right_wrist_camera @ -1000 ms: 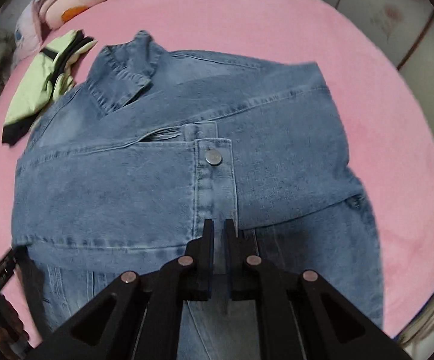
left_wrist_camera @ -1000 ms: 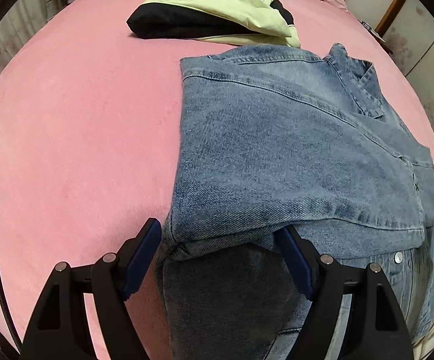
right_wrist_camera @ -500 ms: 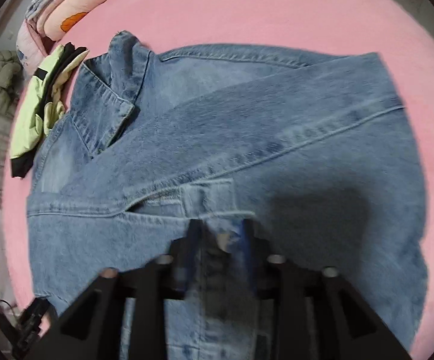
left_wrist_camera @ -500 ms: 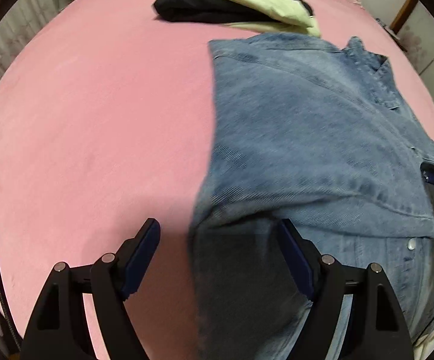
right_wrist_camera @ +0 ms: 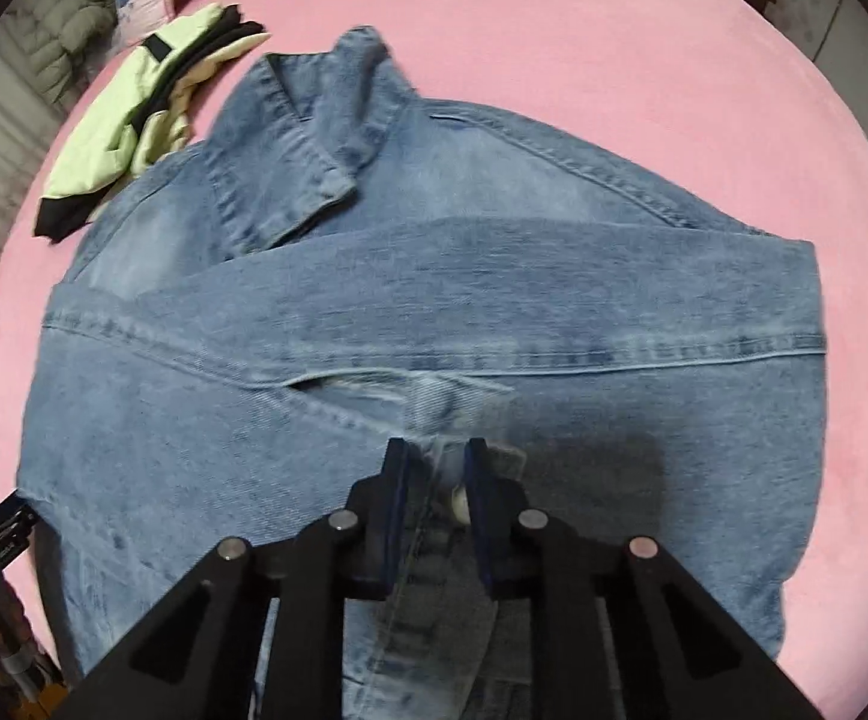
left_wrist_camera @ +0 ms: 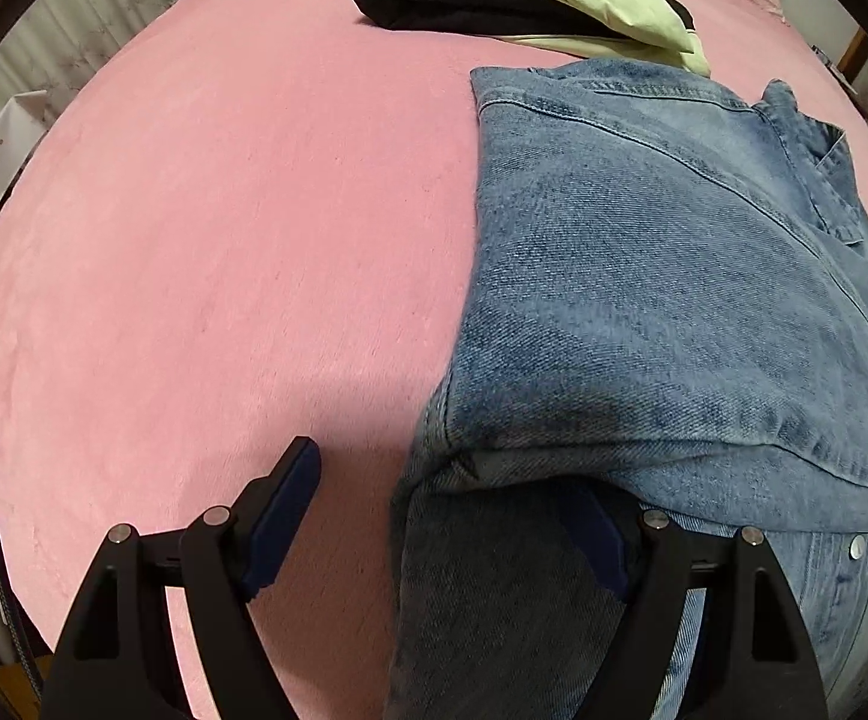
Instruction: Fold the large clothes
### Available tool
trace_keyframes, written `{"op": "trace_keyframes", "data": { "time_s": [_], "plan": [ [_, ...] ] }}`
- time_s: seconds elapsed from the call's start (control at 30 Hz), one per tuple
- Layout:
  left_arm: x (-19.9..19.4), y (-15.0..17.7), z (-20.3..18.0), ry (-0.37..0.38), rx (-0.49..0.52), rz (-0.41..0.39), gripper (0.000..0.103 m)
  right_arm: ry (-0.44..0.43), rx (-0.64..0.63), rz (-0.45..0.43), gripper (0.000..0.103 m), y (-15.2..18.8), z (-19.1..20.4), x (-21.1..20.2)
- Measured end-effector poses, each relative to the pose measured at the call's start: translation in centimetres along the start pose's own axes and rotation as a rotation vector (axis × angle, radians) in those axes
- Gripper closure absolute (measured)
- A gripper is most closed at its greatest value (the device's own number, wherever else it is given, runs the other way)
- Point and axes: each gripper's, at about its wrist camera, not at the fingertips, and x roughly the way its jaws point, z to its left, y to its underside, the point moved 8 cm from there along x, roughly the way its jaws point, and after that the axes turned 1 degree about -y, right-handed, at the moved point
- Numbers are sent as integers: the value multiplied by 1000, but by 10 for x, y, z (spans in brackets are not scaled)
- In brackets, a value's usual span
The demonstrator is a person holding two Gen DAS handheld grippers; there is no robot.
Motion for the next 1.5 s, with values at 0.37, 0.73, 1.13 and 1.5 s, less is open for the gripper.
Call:
{"op": "trace_keyframes", "data": {
  "time_s": [0.37, 0.73, 1.13, 1.5],
  "plan": [
    [-6, 8, 9, -8, -45, -5, 24, -50, 56, -8, 57, -15, -12, 28],
    [-6, 3, -4, -30, -41, -20, 24, -31, 3, -138, 78, -15, -4, -18],
    [-5, 4, -8, -53, 14, 7, 17, 114, 89, -157, 66, -24, -26, -22],
    [-65, 11, 9, -28, -32, -81, 17, 40, -52, -81, 66, 71, 32, -60]
  ]
}}
